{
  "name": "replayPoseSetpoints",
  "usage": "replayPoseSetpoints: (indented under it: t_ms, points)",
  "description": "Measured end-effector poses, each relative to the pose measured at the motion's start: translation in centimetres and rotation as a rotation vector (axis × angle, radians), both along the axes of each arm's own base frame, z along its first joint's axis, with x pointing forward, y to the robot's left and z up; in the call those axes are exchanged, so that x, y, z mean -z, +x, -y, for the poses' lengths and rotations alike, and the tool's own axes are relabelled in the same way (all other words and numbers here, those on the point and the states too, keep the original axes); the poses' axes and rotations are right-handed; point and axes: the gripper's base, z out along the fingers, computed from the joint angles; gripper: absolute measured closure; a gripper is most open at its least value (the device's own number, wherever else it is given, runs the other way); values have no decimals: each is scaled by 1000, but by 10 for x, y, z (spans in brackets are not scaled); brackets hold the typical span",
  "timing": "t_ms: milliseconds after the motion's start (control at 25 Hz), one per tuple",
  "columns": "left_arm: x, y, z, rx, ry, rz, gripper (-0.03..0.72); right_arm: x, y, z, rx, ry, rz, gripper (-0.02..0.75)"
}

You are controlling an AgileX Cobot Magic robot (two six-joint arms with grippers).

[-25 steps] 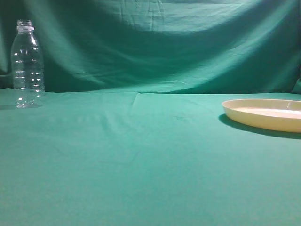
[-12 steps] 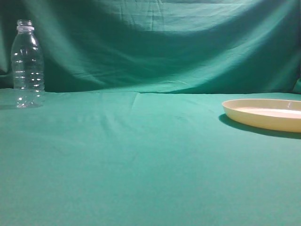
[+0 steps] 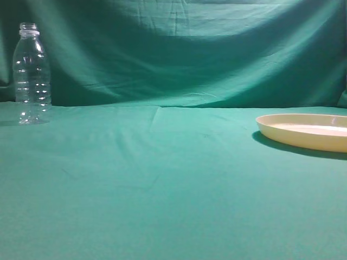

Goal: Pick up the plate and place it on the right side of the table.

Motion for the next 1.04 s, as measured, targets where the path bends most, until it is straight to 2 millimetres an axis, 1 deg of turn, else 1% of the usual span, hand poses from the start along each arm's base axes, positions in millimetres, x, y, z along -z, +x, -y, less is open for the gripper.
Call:
replayPoseSetpoints:
  t_ms: [80,240,400,600,1040]
  points:
    - [0,0,0,0,0,0,688,16,3,0,6,12,-26,738]
    - [0,0,0,0,0,0,688,39,7,0,18,46,-66,738]
    - [0,0,0,0,0,0,688,41,7,1,20,51,-64,738]
    - [0,0,0,0,0,0,688,45,6,0,17,51,-114,738]
    - [0,0,0,0,0,0,688,45,6,0,17,49,-117,738]
